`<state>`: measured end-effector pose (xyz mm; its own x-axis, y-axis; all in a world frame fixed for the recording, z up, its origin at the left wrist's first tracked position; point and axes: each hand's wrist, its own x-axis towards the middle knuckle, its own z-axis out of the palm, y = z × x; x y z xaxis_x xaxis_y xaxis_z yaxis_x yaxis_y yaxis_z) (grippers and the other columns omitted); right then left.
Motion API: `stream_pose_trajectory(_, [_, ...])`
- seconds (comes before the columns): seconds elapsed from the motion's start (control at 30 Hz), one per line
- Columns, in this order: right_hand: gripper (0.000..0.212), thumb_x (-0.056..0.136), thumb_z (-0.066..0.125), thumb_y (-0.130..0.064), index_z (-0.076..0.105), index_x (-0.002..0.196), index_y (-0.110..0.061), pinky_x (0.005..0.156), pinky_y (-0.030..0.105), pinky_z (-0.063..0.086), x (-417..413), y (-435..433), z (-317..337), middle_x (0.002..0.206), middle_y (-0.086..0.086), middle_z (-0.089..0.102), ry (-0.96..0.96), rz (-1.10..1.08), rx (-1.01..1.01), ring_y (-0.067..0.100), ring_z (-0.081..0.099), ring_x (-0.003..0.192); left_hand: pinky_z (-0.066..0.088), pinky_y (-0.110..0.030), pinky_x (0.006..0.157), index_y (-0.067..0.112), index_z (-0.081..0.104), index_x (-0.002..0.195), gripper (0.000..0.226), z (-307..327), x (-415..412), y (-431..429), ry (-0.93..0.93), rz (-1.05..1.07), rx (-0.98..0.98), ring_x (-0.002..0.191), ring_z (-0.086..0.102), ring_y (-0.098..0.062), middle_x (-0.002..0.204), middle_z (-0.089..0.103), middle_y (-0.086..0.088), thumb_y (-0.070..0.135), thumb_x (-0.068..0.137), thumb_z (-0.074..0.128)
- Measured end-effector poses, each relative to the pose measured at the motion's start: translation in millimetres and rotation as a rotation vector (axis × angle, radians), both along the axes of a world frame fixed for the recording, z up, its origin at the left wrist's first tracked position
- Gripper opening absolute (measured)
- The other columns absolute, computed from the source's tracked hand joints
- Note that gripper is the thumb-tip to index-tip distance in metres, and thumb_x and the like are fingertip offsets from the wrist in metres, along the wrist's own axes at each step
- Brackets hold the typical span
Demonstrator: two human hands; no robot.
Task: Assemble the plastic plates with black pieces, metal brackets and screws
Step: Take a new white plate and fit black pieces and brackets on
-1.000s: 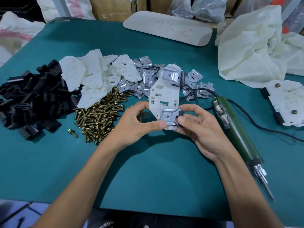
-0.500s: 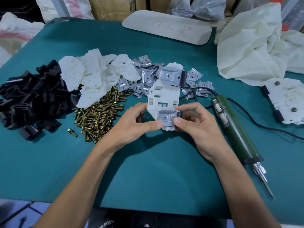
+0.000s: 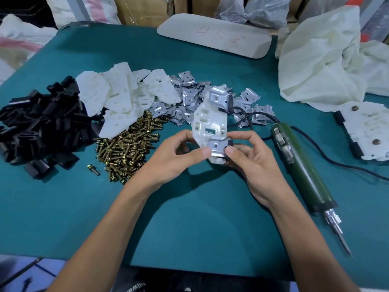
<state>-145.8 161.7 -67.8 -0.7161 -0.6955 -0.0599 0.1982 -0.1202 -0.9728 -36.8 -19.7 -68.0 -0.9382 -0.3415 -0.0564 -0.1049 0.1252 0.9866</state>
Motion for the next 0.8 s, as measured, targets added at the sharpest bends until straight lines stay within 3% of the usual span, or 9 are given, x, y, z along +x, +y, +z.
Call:
stream_pose_trajectory(0.07, [0.026, 0.097, 0.064, -0.002, 0.064, 0.115, -0.02, 0.076, 0.03, 0.059, -1, 1, 0, 0.095, 0.016, 0.076, -0.015, -0.007, 0.002, 0.025, 0.074, 0.083, 0.049, -0.053, 0.09, 0.03, 0.056, 0.125, 0.052, -1, -1, 0, 0.053, 0.06, 0.054, 0.092, 0.057, -0.036, 0.111, 0.069, -0.009, 0.045, 0.08, 0.076])
stream_pose_trajectory(0.13, [0.027, 0.096, 0.066, -0.003, 0.065, 0.114, -0.023, 0.075, 0.032, 0.059, -1, 1, 0, 0.095, 0.017, 0.076, -0.022, -0.012, 0.006, 0.026, 0.073, 0.082, 0.051, -0.048, 0.09, 0.042, 0.047, 0.132, 0.054, -2, 0, 0, 0.123, 0.062, 0.05, 0.091, 0.059, -0.04, 0.111, 0.071, -0.006, 0.036, 0.086, 0.074])
stream_pose_trajectory(0.2, [0.027, 0.095, 0.068, -0.004, 0.067, 0.11, -0.026, 0.076, 0.034, 0.06, 0, 1, 0, 0.092, 0.017, 0.075, -0.019, -0.009, 0.022, 0.026, 0.072, 0.081, 0.051, -0.05, 0.085, 0.042, 0.052, 0.132, 0.046, -3, 3, 1, 0.17, -0.002, -0.017, 0.091, 0.059, -0.043, 0.109, 0.069, -0.011, 0.032, 0.091, 0.07])
stream_pose_trajectory(0.3, [0.025, 0.095, 0.069, -0.004, 0.07, 0.107, -0.026, 0.077, 0.035, 0.06, 0, 1, 1, 0.089, 0.018, 0.074, -0.02, 0.009, 0.063, 0.026, 0.07, 0.08, 0.046, -0.047, 0.071, 0.039, 0.068, 0.117, 0.027, -6, 3, 1, 0.156, -0.022, -0.095, 0.081, 0.053, -0.038, 0.1, 0.063, -0.022, 0.038, 0.09, 0.069])
stream_pose_trajectory(0.4, [0.023, 0.088, 0.074, -0.012, 0.073, 0.105, -0.026, 0.074, 0.03, 0.058, 0, 1, 5, 0.089, 0.017, 0.074, -0.059, 0.024, 0.07, 0.024, 0.07, 0.079, 0.044, -0.029, 0.076, 0.038, 0.073, 0.112, 0.024, -7, 3, 1, 0.14, -0.002, -0.098, 0.085, 0.057, -0.03, 0.109, 0.067, -0.008, 0.039, 0.088, 0.071])
stream_pose_trajectory(0.47, [0.027, 0.082, 0.076, -0.017, 0.072, 0.107, -0.025, 0.073, 0.028, 0.058, 0, 1, 7, 0.088, 0.016, 0.073, -0.084, 0.019, 0.06, 0.022, 0.07, 0.078, 0.044, -0.023, 0.075, 0.034, 0.073, 0.113, 0.026, -6, 3, 1, 0.154, -0.005, -0.068, 0.081, 0.056, -0.02, 0.105, 0.069, -0.003, 0.035, 0.088, 0.073])
stream_pose_trajectory(0.63, [0.046, 0.08, 0.081, -0.02, 0.069, 0.125, -0.016, 0.077, 0.029, 0.058, -3, 4, 9, 0.098, 0.017, 0.073, -0.198, 0.089, -0.062, 0.021, 0.07, 0.085, 0.047, -0.022, 0.074, 0.035, 0.075, 0.112, 0.032, -1, 5, -4, 0.128, 0.027, 0.216, 0.079, 0.057, -0.007, 0.089, 0.066, 0.005, 0.039, 0.08, 0.076])
stream_pose_trajectory(0.8, [0.052, 0.072, 0.083, -0.016, 0.075, 0.123, -0.018, 0.08, 0.026, 0.059, -3, 6, 11, 0.115, 0.025, 0.062, -0.248, 0.159, -0.101, 0.021, 0.072, 0.096, 0.043, -0.022, 0.069, 0.025, 0.075, 0.116, 0.036, 0, 7, -9, 0.119, -0.042, 0.442, 0.083, 0.059, -0.01, 0.107, 0.059, -0.016, 0.032, 0.081, 0.076])
